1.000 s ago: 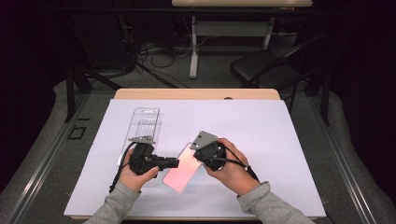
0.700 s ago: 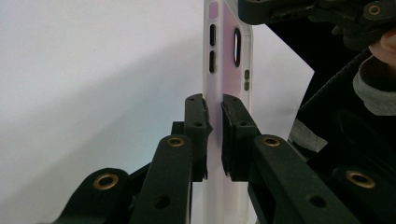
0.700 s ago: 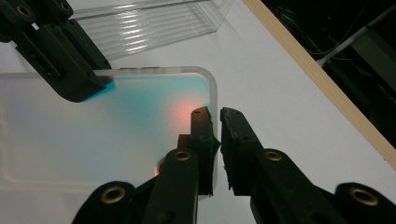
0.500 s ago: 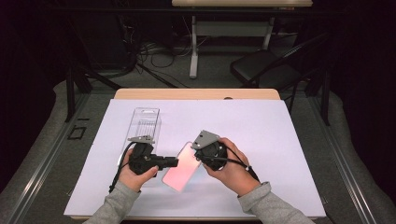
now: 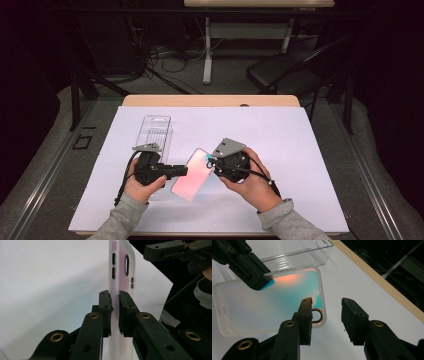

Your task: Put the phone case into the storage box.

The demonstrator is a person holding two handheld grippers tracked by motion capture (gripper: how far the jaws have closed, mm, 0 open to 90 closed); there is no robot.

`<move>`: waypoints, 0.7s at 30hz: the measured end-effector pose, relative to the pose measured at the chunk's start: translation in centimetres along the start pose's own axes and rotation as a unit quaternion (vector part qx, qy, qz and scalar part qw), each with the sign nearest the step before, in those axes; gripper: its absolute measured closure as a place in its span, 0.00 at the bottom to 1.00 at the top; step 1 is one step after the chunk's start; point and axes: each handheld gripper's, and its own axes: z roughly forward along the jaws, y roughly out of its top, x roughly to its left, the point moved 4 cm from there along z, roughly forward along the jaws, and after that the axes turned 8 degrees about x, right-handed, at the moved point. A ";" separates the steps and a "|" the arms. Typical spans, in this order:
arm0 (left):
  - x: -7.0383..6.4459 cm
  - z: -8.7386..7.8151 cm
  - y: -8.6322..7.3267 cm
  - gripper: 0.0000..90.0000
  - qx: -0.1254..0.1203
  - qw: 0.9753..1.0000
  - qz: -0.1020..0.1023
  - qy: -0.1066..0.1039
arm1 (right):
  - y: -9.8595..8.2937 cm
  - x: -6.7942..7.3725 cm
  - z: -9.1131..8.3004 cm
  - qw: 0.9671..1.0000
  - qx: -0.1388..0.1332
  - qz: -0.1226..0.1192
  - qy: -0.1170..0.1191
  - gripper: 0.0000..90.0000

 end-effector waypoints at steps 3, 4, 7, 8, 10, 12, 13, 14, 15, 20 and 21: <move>0.1 -0.2 0.0 0.91 -0.003 1.000 0.000 0.003 | -0.2 -0.3 -0.1 1.000 -0.004 0.000 -0.002 0.65; 0.1 -0.2 0.0 0.91 -0.004 1.000 0.000 0.004 | -0.2 -0.3 -0.2 1.000 -0.005 0.001 -0.001 0.64; 0.3 -0.4 0.1 0.91 -0.008 1.000 0.000 0.007 | -0.3 -0.4 -0.3 1.000 -0.008 0.003 0.002 0.62; 0.3 -0.5 0.1 0.91 -0.010 1.000 -0.001 0.008 | -0.3 -0.4 -0.3 1.000 -0.008 0.003 0.002 0.62; 0.4 -0.6 0.1 0.91 -0.013 1.000 -0.001 0.010 | -0.3 -0.5 -0.4 1.000 -0.015 0.001 0.000 0.61; 0.4 -0.7 0.1 0.91 -0.016 1.000 -0.002 0.012 | -0.1 -0.6 -0.6 0.999 -0.035 -0.003 -0.010 0.61; 0.5 -0.8 0.1 0.91 -0.016 1.000 -0.001 0.013 | -0.1 -0.6 -0.6 0.999 -0.035 -0.003 -0.010 0.61; 0.5 -0.8 0.1 0.91 -0.018 1.000 -0.001 0.013 | 0.0 -0.7 -0.5 0.999 -0.041 0.002 0.002 0.61; 0.5 -0.9 0.1 0.91 -0.019 1.000 -0.001 0.014 | 0.0 -0.7 -0.6 0.999 -0.044 0.010 0.009 0.61; 0.6 -1.1 0.2 0.91 -0.023 1.000 0.002 0.018 | 0.3 -1.2 -0.8 0.997 -0.071 0.035 0.018 0.54; 0.6 -1.1 0.1 0.91 -0.024 1.000 0.001 0.018 | 0.4 -1.6 -0.9 0.995 -0.090 0.038 0.009 0.50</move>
